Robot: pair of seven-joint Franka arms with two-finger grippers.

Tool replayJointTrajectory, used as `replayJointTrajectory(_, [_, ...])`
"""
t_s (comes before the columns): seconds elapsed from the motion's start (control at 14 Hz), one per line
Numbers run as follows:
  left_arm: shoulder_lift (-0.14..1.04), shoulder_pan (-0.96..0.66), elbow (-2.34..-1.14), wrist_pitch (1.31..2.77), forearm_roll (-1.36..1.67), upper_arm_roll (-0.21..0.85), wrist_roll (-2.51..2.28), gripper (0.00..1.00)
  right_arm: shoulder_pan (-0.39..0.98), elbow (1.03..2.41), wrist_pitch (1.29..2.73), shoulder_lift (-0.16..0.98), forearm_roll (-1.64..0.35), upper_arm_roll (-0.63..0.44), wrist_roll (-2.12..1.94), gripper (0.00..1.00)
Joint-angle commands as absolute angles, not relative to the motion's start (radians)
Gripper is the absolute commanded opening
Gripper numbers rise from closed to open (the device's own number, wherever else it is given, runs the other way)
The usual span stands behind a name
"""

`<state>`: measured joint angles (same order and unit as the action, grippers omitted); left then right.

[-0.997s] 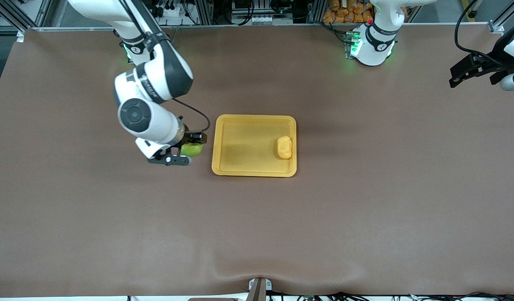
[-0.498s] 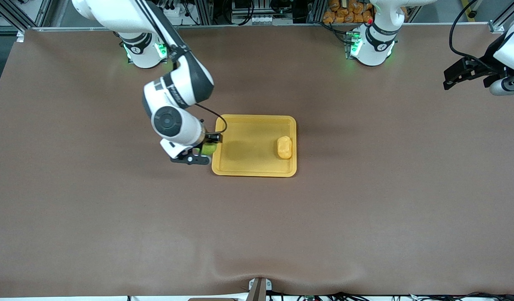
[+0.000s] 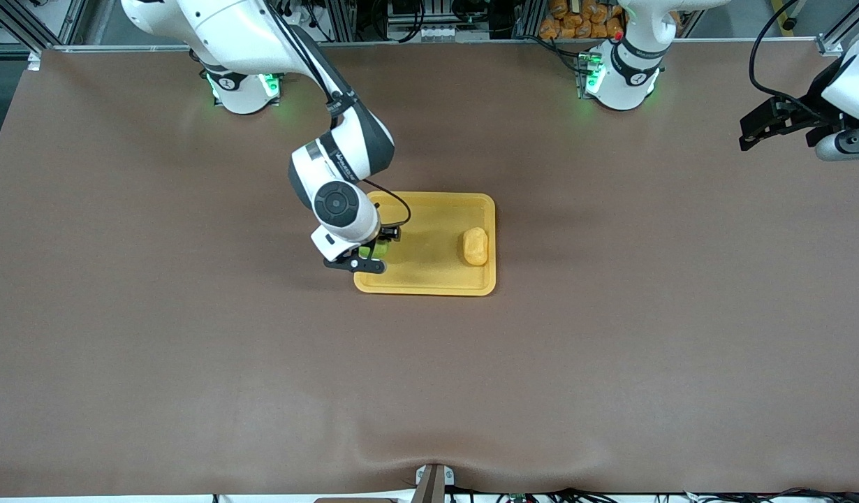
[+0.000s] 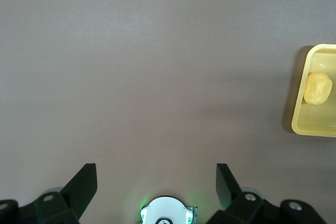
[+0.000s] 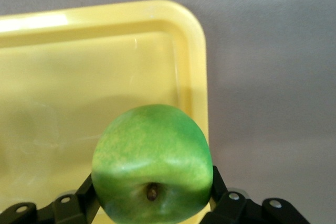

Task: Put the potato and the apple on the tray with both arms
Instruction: 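Carry the apple with the right gripper over the tray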

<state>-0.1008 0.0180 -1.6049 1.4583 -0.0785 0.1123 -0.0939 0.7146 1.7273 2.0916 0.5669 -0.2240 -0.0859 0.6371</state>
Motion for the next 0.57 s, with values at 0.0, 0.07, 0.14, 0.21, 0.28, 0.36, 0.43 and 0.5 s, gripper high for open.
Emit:
replayJointTrajectory(0.0, [-0.110, 0.025, -1.611, 1.466, -0.061, 0.115, -0.071, 1.00, 0.738, 1.693, 2.097, 0.595, -0.244, -0.097, 0.658, 0.00])
replayJointTrajectory(0.07, [-0.109, 0.025, -1.608, 1.468, -0.061, 0.114, -0.071, 1.00, 0.742, 1.695, 2.098, 0.600, -0.244, -0.098, 0.658, 0.00])
replayJointTrajectory(0.14, [-0.107, 0.023, -1.608, 1.473, -0.061, 0.114, -0.071, 1.00, 0.744, 1.695, 2.098, 0.603, -0.244, -0.097, 0.661, 0.00])
replayJointTrajectory(0.21, [-0.104, 0.023, -1.612, 1.479, -0.061, 0.114, -0.072, 1.00, 0.744, 1.694, 2.108, 0.610, -0.244, -0.097, 0.692, 0.01])
replayJointTrajectory(0.28, [-0.101, 0.023, -1.614, 1.482, -0.061, 0.114, -0.072, 1.00, 0.753, 1.695, 2.124, 0.617, -0.244, -0.097, 0.722, 0.03])
replayJointTrajectory(0.36, [-0.101, 0.021, -1.614, 1.482, -0.061, 0.114, -0.072, 1.00, 0.771, 1.695, 2.131, 0.630, -0.242, -0.098, 0.727, 0.04])
replayJointTrajectory(0.43, [-0.101, 0.021, -1.615, 1.482, -0.061, 0.114, -0.072, 1.00, 0.781, 1.695, 2.140, 0.635, -0.242, -0.098, 0.729, 0.06])
replayJointTrajectory(0.5, [-0.101, 0.023, -1.617, 1.480, -0.061, 0.114, -0.072, 1.00, 0.781, 1.700, 2.154, 0.637, -0.242, -0.098, 0.729, 0.10])
